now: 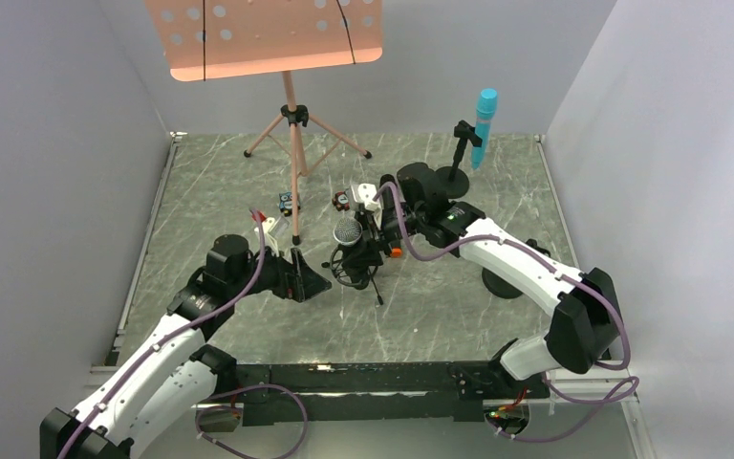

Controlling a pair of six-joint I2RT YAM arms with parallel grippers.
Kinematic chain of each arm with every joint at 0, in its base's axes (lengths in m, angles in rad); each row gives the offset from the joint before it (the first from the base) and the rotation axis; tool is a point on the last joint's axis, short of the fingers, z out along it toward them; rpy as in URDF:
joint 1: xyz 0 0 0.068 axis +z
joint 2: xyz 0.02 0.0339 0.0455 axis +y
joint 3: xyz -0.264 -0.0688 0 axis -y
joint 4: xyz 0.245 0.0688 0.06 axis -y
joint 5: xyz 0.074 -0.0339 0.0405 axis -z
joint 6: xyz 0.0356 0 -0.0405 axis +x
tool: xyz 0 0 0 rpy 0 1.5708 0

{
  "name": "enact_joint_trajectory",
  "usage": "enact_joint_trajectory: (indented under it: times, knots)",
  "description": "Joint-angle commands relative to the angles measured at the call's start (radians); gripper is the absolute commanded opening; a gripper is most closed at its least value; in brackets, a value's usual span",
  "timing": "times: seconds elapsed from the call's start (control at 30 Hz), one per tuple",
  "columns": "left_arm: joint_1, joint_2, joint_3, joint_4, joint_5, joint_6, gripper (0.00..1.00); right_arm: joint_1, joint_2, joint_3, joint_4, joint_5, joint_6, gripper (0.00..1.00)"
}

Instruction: Attach the microphones to the stand

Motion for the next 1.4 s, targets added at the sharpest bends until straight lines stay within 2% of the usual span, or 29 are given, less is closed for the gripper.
enact_joint_trajectory:
  times: [0.0, 0.1, 0.13, 0.27, 0.37, 0.47, 0.63, 0.77, 0.93, 1.17, 1.23, 1.37]
  knots:
    - [0.002, -0.015, 0.044, 0.028, 0.003, 0.0, 0.95, -0.003, 0.013, -0.051, -0.045, 0.024, -0.045, 0.1]
    - [0.003, -0.04, 0.05, -0.009, -0.018, 0.015, 0.96, -0.003, 0.007, -0.057, -0.042, 0.019, -0.039, 0.15]
    - [0.002, -0.047, 0.053, -0.026, -0.025, 0.021, 0.96, -0.005, 0.004, -0.045, -0.054, 0.009, -0.036, 0.21]
    - [0.003, -0.082, 0.073, -0.086, -0.053, 0.044, 0.96, -0.005, -0.006, 0.028, -0.102, -0.02, -0.025, 0.59]
    - [0.002, -0.11, 0.092, -0.125, -0.07, 0.058, 0.96, -0.014, -0.022, 0.071, -0.113, -0.034, -0.003, 0.75]
    - [0.002, -0.131, 0.113, -0.148, -0.078, 0.072, 0.97, -0.026, -0.04, 0.098, -0.118, -0.052, 0.022, 0.85]
    - [0.003, -0.137, 0.164, -0.164, -0.07, 0.098, 0.97, -0.061, -0.076, 0.128, -0.152, -0.082, 0.016, 0.94]
    - [0.003, -0.107, 0.228, -0.171, -0.042, 0.133, 0.98, -0.101, -0.116, 0.127, -0.192, -0.118, -0.008, 0.97]
    - [-0.011, -0.039, 0.359, -0.192, -0.017, 0.184, 0.97, -0.224, -0.195, 0.072, -0.203, -0.211, -0.023, 1.0]
    - [-0.148, 0.092, 0.557, -0.213, -0.103, 0.222, 0.94, -0.418, -0.332, -0.103, -0.184, -0.222, -0.017, 1.0]
    - [-0.185, 0.145, 0.626, -0.218, -0.14, 0.229, 0.89, -0.467, -0.369, -0.184, -0.146, -0.223, -0.002, 1.0]
    - [-0.215, 0.211, 0.708, -0.201, -0.186, 0.221, 0.72, -0.548, -0.421, -0.326, -0.076, -0.256, 0.037, 1.0]
